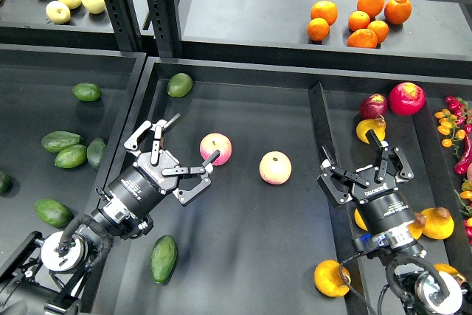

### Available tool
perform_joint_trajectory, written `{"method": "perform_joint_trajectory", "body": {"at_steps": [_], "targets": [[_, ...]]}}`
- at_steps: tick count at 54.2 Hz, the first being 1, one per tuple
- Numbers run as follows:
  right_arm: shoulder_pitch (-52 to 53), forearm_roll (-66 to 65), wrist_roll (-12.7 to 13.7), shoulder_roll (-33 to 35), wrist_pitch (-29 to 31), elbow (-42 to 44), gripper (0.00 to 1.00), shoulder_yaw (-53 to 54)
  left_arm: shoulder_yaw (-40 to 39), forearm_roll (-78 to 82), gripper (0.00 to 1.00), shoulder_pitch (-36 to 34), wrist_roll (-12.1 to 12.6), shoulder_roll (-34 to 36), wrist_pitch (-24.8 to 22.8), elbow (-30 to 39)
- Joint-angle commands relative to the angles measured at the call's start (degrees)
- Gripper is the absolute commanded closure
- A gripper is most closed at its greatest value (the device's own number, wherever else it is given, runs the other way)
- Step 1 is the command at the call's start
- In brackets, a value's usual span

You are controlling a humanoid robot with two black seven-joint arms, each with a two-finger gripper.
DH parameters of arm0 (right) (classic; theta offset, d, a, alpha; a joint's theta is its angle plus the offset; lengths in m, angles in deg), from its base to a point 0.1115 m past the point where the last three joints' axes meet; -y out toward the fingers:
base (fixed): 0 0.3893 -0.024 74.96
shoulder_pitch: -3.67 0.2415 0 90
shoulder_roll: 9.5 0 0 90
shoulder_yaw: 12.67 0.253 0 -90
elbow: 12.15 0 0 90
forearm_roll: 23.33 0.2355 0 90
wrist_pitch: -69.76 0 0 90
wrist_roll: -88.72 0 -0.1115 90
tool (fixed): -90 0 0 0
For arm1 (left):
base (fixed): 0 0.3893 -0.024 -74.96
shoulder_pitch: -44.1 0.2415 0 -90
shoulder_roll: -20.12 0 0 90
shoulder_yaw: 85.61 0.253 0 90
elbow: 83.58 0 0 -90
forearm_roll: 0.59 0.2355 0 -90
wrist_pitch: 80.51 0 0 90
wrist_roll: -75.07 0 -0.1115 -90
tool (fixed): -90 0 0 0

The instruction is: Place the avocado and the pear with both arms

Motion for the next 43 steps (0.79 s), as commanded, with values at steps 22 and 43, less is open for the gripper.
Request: {"method": "perform_joint_trajectory", "body": {"at_steps": [22, 43], "targets": [[-0.09, 0.0, 0.09, 0.0, 0.73, -0.01, 0.0, -0.07, -0.2, 0.0, 0.0, 0.46, 0.0, 0.0, -0.01, -0.09], [-0.09, 0.0, 0.09, 0.0, 1.17, -0.01, 0.0, 0.02, -1.35, -0.7, 0.0, 0.2, 0.0, 0.0, -0.01, -0.26]]}}
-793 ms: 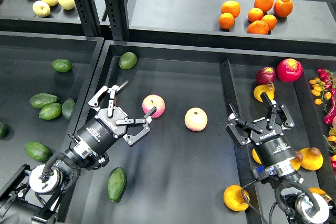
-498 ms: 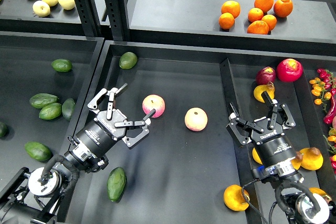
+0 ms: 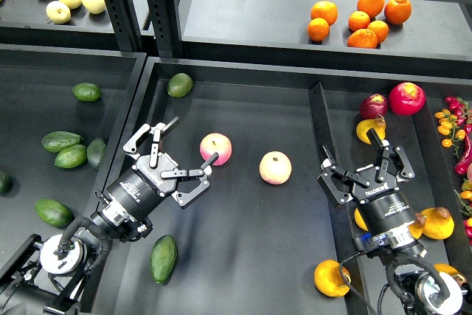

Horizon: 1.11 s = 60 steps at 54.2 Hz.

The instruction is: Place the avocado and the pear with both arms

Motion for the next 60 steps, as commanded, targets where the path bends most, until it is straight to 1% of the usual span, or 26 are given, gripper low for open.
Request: {"method": "perform_joint_trajectory", "body": {"at_steps": [1, 7, 21, 41, 50, 51, 56, 60], "targets": [[-0.05, 0.0, 0.0, 0.0, 0.53, 0.0, 0.0, 0.15, -0.46, -0.11, 0.0, 0.25, 0.0, 0.0, -0.01, -0.54], [-0.05, 0.0, 0.0, 0.0, 0.8, 0.0, 0.0, 0.06, -0.38, -0.11, 0.0, -0.19, 0.0, 0.0, -0.01, -2.04], [-0.05, -0.09, 0.0, 0.0, 0.8, 0.0, 0.0, 0.15, 0.15, -0.02, 0.0, -0.54, 0.0, 0.0, -0.01, -2.13], [0.04, -0.09, 0.0, 0.0, 0.71, -0.08, 0.0, 0.24, 2.78, 0.51, 0.0, -3.61, 0.0, 0.0, -0.01, -2.57], [0.04, -0.18, 0.0, 0.0, 0.71, -0.08, 0.0, 0.76, 7.35, 0.69, 0.0, -6.95, 0.0, 6.41, -0.01, -2.65], [0.13, -0.18, 0.0, 0.0, 0.53, -0.08, 0.0, 1.11, 9.19, 0.77, 0.0, -8.52, 0.0, 8.24, -0.01, -2.74], [0.31, -0.27, -0.09, 0.0, 0.18, -0.08, 0.0, 1.55, 11.66, 0.95, 0.0, -11.17, 0.0, 10.9, -0.01, -3.44], [0.48, -0.36, -0.09, 0.0, 0.0, -0.17, 0.0, 2.17, 15.08, 1.21, 0.0, -13.89, 0.0, 14.14, -0.01, -3.97]]}}
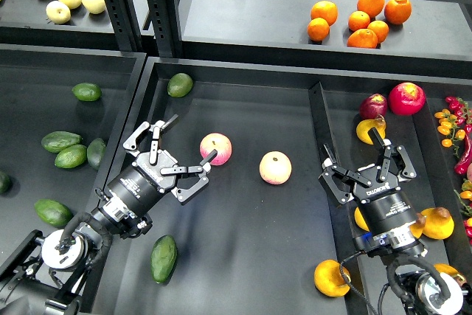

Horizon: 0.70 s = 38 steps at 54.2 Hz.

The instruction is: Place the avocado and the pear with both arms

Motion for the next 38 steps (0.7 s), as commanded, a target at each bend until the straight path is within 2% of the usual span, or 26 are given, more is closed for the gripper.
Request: {"method": "perform_joint_trajectory", "body": {"at_steps": [1, 17, 25, 30, 38], "targets": [[0.25, -0.13, -0.14, 0.0, -0.31, 0.02, 0.0, 0.93, 5.14, 0.34, 0.0, -4.31, 0.01, 4.87, 0.0, -0.79], [0.69, -0.21, -0.32, 0.0, -1.19, 0.02, 0.0, 3.92, 19.9, 3.76, 0.0, -16.62, 0.01, 14.1, 0.0, -1.76], [1.05, -0.21, -0.49, 0.0, -4.0, 0.11, 0.0, 5.68, 27.19, 5.26, 0.0, -24.61, 0.01, 17.88, 0.0, -1.76], [1.04, -0.21, -0.49, 0.0, -5.41, 0.11, 0.0, 6.73, 35.88, 5.26, 0.0, -32.16, 0.01, 20.43, 0.0, -1.67], [1.05, -0.21, -0.49, 0.0, -5.59, 0.11, 0.0, 7.35, 49.16, 5.17, 0.0, -43.5, 0.01, 20.78, 0.0, -1.41]]}}
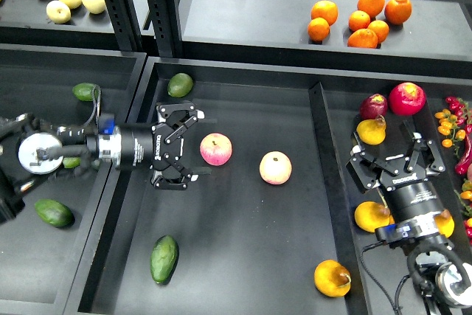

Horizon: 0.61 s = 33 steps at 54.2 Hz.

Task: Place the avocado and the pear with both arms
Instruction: 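Swing the left gripper over the green avocado in the middle bin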

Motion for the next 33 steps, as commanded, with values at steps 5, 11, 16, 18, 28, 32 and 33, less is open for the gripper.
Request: {"method": "perform_joint_trajectory", "body": {"at_steps": [5, 11, 16, 18, 28, 32, 33], "targets": [[0.19, 0.0, 0.18, 0.0, -1.05, 0.0, 0.0, 0.46, 16.44, 0.09, 0.0, -14.09, -0.01, 0.41, 0.02, -0.08], [0.8, 0.0, 0.36, 0.0, -2.46, 0.0, 0.0, 0.46, 26.03, 2.9, 0.0, -21.48, -0.01, -0.38, 0.02, -0.61], [1.59, 0.0, 0.36, 0.0, -2.55, 0.0, 0.0, 0.46, 32.09, 6.59, 0.0, -25.61, -0.01, -1.7, 0.02, -2.45], [2.03, 0.0, 0.36, 0.0, -2.81, 0.0, 0.0, 0.46, 33.85, 8.61, 0.0, -26.66, -0.01, -2.57, 0.02, -3.77], [4.4, -0.17, 0.36, 0.0, -4.83, 0.0, 0.0, 0.46, 36.58, 18.36, 0.0, -27.37, -0.01, -6.18, 0.02, -7.73], [6.07, -0.26, 0.36, 0.0, -5.8, 0.18, 0.0, 0.64, 38.43, 21.09, 0.0, -27.37, -0.01, -7.32, 0.02, -8.96], [6.16, -0.26, 0.27, 0.0, -5.89, 0.18, 0.0, 0.64, 38.69, 21.27, 0.0, -27.37, -0.01, -7.41, 0.02, -9.05]]}}
